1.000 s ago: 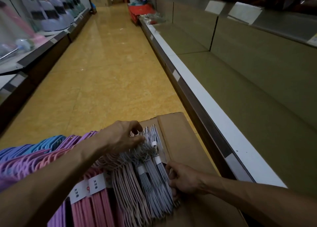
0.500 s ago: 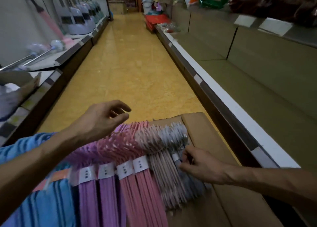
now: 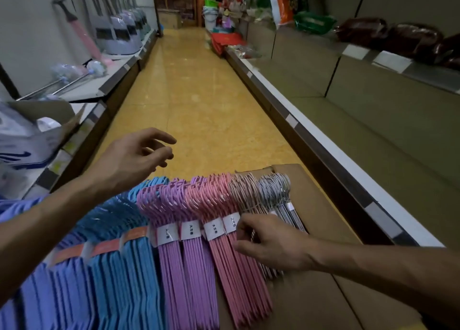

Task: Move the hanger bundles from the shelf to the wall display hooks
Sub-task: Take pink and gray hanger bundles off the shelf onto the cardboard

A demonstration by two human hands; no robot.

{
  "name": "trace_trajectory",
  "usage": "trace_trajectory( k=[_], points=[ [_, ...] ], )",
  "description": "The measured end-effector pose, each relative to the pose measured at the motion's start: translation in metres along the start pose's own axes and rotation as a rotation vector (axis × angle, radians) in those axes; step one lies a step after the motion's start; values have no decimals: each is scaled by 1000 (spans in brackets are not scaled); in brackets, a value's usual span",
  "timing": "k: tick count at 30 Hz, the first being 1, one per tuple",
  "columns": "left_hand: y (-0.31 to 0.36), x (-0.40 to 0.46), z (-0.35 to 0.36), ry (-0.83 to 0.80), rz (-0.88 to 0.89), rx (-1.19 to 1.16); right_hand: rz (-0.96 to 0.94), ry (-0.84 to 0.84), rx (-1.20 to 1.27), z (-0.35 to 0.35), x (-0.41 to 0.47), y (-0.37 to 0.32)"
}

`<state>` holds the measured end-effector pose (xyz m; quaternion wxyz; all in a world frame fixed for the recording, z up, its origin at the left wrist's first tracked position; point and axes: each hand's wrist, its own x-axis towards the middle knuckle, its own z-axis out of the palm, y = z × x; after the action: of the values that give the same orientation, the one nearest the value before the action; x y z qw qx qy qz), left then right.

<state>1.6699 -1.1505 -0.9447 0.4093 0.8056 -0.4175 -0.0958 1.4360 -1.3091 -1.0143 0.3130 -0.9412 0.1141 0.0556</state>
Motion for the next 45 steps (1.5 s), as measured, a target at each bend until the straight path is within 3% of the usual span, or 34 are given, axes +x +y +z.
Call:
trace_trajectory(
  k=[7, 18, 26, 31, 39, 45],
  points=[
    [13, 9, 17, -30, 27, -15, 45, 116, 111, 10, -5, 12],
    [54, 62, 106, -294, 112, 125, 306, 306, 279, -6, -40, 112],
    [74, 91, 194, -619, 181, 585, 494, 349, 299, -6, -25, 174],
    [81, 98, 225, -669, 189, 755, 604, 315, 215, 10, 1, 183],
    [82, 101, 222, -691, 80, 542, 696, 287, 128, 38, 21, 184],
    [74, 102, 211, -659, -65, 141, 727, 340, 154, 47, 26, 181]
  ],
)
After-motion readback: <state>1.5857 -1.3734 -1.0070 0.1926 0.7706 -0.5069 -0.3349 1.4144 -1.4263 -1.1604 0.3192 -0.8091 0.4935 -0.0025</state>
